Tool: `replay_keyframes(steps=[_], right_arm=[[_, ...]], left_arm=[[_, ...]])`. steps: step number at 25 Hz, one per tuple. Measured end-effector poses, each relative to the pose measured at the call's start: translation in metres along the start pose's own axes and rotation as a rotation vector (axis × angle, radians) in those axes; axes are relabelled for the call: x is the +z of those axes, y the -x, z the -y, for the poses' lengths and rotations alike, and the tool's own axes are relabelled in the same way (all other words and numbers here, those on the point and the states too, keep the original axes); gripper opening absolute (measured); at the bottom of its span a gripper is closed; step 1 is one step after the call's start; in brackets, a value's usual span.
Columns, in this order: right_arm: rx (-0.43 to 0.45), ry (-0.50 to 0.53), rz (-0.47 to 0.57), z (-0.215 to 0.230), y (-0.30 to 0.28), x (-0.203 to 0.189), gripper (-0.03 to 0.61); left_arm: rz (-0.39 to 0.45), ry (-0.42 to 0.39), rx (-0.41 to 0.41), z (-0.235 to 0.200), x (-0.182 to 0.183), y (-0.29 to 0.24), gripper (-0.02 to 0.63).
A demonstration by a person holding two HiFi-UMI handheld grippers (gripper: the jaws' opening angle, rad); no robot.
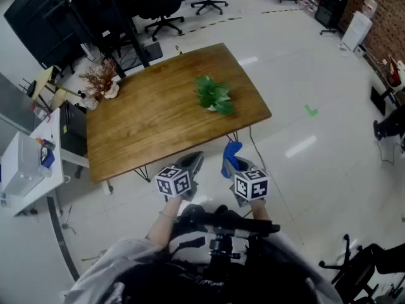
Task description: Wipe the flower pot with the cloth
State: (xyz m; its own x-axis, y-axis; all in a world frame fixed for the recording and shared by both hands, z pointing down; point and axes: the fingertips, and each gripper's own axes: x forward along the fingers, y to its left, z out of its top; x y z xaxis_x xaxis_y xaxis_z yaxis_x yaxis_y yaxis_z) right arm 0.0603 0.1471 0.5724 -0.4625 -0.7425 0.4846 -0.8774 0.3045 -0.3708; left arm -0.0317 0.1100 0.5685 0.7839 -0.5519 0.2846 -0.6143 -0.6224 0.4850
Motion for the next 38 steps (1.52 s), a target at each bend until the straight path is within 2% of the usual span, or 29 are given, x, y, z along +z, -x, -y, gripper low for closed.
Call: replay_keyframes(steps=[11, 18, 22, 27, 30, 35, 38], right_arm=[[0.000, -0.076, -0.004, 0.026, -0.004, -0.006, 0.061], [-0.007, -0.077, -0.013, 0.046, -0.029, 0.013, 0.061], [-0.040, -0.063, -0.022, 0.065, -0.047, 0.032, 0.061], [-0.108, -0.070, -0.037, 0.098, -0.076, 0.052, 0.061], [-0.138, -0.029, -0.062, 0.112, -0.091, 0.065, 0.061], [-0.189, 0.102, -0.096, 0.142, -0.108, 0.089, 0.061], [-0.187, 0.160, -0.103, 0.158, -0.116, 0.105, 0.061]], left_arm=[[-0.026, -0.006, 0.062, -0.015, 0.005, -0.012, 0.006], [-0.030, 0.028, 0.064, -0.040, 0.016, -0.042, 0.006], [-0.032, 0.054, 0.060, -0.065, 0.033, -0.067, 0.006], [-0.079, 0.071, 0.040, -0.093, 0.043, -0.102, 0.006], [-0.101, 0.085, 0.034, -0.109, 0.048, -0.120, 0.006], [-0.117, 0.110, 0.006, -0.127, 0.063, -0.148, 0.006], [-0.129, 0.119, -0.007, -0.135, 0.068, -0.161, 0.006]])
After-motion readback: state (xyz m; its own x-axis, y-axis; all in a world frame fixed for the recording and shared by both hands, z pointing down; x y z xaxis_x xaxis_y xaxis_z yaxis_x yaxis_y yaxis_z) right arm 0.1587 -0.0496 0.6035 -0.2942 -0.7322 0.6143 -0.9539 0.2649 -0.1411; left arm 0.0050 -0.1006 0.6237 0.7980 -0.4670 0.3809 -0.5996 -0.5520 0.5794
